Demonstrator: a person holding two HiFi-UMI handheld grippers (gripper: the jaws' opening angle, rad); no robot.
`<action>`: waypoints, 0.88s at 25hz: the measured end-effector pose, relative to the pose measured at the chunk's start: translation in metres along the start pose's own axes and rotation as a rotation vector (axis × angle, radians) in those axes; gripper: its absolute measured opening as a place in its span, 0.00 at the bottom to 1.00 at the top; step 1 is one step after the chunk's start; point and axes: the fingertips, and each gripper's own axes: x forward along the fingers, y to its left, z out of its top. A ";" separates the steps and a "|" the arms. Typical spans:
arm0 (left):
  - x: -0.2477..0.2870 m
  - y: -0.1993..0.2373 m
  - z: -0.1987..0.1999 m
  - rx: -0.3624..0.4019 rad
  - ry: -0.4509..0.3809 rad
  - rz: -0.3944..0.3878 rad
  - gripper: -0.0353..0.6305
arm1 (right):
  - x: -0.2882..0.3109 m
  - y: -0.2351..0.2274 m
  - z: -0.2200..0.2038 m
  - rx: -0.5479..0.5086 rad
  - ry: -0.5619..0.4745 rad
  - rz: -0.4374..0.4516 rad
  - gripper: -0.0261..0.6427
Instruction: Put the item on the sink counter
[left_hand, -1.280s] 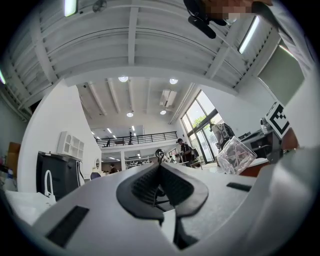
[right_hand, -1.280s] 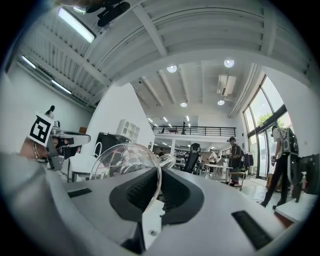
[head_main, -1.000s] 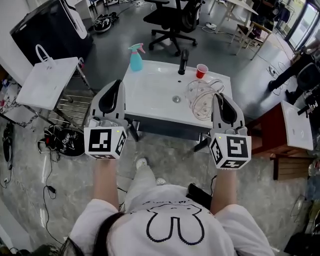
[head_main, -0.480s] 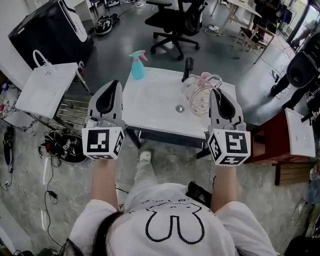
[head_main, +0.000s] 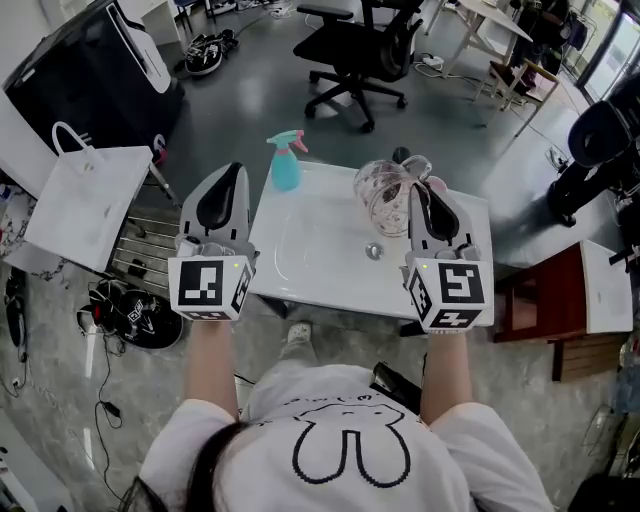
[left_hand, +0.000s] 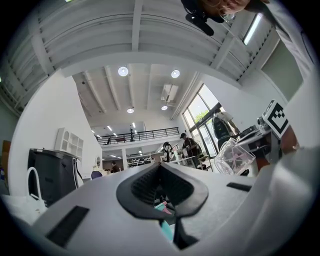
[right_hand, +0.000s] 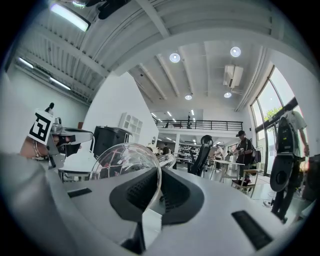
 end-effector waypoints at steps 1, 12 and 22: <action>0.009 0.007 -0.005 0.000 0.003 -0.003 0.07 | 0.012 0.001 -0.002 0.000 0.009 -0.001 0.10; 0.088 0.084 -0.070 -0.046 0.047 -0.029 0.07 | 0.139 0.020 -0.067 0.091 0.232 -0.036 0.10; 0.132 0.105 -0.116 -0.103 0.091 -0.092 0.07 | 0.204 0.029 -0.137 0.181 0.517 -0.051 0.10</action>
